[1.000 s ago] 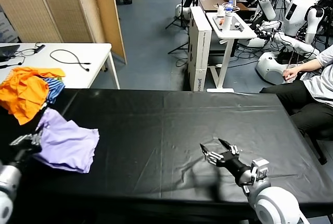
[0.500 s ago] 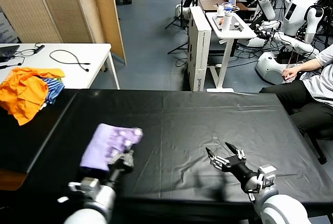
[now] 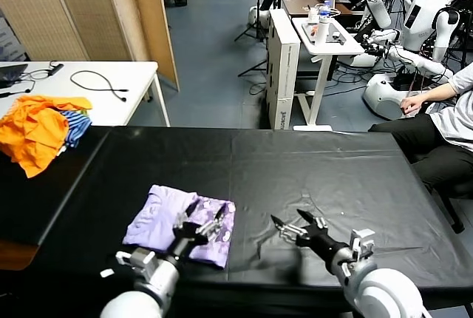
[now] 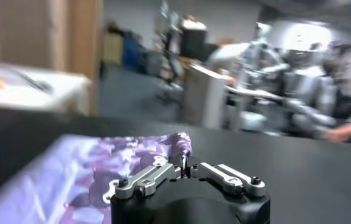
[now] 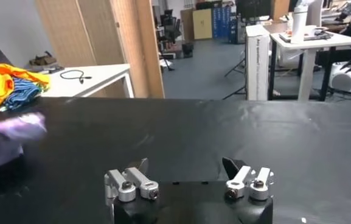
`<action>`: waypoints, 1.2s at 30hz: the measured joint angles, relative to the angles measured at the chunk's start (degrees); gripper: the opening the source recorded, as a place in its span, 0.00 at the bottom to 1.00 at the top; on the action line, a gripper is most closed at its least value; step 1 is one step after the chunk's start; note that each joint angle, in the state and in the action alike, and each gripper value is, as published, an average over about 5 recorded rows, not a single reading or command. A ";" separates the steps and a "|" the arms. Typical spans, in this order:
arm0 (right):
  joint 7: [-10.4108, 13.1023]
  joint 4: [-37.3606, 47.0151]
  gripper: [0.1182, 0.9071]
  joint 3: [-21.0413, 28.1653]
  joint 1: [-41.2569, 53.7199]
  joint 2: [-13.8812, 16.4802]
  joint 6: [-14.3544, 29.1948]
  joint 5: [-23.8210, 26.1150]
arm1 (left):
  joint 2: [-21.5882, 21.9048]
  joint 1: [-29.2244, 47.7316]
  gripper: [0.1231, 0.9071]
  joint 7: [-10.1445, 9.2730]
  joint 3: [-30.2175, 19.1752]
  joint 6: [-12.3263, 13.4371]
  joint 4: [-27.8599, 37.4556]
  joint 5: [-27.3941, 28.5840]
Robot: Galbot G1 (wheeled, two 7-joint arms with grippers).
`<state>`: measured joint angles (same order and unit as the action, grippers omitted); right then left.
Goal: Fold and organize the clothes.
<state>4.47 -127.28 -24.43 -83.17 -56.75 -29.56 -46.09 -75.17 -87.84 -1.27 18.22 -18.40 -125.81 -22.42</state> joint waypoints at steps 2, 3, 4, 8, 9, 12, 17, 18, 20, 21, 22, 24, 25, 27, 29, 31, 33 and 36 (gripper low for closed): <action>1.41 0.19 1.00 1.42 1.33 0.48 -0.93 -3.82 | 1.31 0.35 0.90 0.83 0.99 1.03 -0.62 0.00; 2.06 0.36 1.00 2.25 2.05 0.63 -1.33 -5.69 | 2.04 0.61 0.95 1.03 1.62 1.54 -0.84 -0.04; 2.70 0.58 1.00 3.19 2.84 0.73 -1.69 -7.55 | 2.75 0.90 0.97 0.99 2.31 1.93 -0.94 -0.20; 4.54 1.93 1.00 7.84 6.27 0.55 -2.50 -13.55 | 5.45 2.07 1.00 0.00 5.58 2.37 -0.89 -1.56; 4.84 2.42 1.00 9.20 7.21 0.37 -2.57 -14.54 | 6.03 2.20 1.00 -0.16 6.43 2.36 -0.85 -1.77; 5.29 4.34 1.00 13.54 10.09 -0.50 -2.63 -16.39 | 7.19 2.01 1.00 -0.28 8.68 2.41 -0.77 -1.71; 5.52 7.76 1.00 19.34 13.68 -2.42 -2.57 -17.30 | 7.49 1.29 1.00 -0.27 10.67 2.71 -0.87 -1.06; 5.56 8.43 0.99 20.21 14.20 -2.83 -2.53 -17.26 | 7.50 1.18 1.00 -0.26 10.91 2.74 -0.95 -1.01; 5.55 9.73 0.98 21.58 15.03 -3.63 -2.45 -16.98 | 7.54 0.99 1.00 -0.26 11.39 2.78 -1.13 -1.00; 5.52 10.32 0.95 22.11 15.34 -4.03 -2.42 -16.82 | 7.59 0.89 1.00 -0.25 11.63 2.80 -1.22 -1.01; 5.48 10.87 0.92 22.51 15.56 -4.38 -2.38 -16.60 | 7.64 0.80 1.00 -0.25 11.86 2.83 -1.27 -1.02; 5.36 11.83 0.82 22.94 15.80 -4.91 -2.31 -16.13 | 7.74 0.67 1.00 -0.25 12.30 2.92 -1.33 -1.07; 5.31 12.19 0.76 23.03 15.86 -5.09 -2.29 -15.95 | 7.78 0.62 1.00 -0.26 12.48 2.97 -1.33 -1.11; 5.24 12.71 0.60 23.00 15.95 -5.35 -2.27 -15.70 | 7.81 0.54 1.00 -0.26 12.74 3.07 -1.36 -1.17; 5.23 12.90 0.46 22.76 16.01 -5.49 -2.30 -15.64 | 7.82 0.46 1.00 -0.25 12.90 3.13 -1.42 -1.21; 5.33 12.83 0.29 22.39 16.04 -5.44 -2.51 -15.75 | 7.80 0.34 1.00 -0.25 13.08 3.20 -1.47 -1.22; 5.60 12.46 0.14 21.79 16.03 -5.05 -3.17 -15.98 | 7.73 0.13 1.00 -0.24 13.38 3.31 -1.48 -1.23; 6.49 11.57 0.04 20.29 16.09 -3.73 -4.98 -16.37 | 7.52 -0.26 1.00 -0.18 13.93 3.55 -1.39 -1.27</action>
<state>10.96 -115.71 -4.13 -67.09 -60.48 -34.54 -62.46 -67.65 -88.10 -1.45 32.15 -14.85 -127.20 -23.68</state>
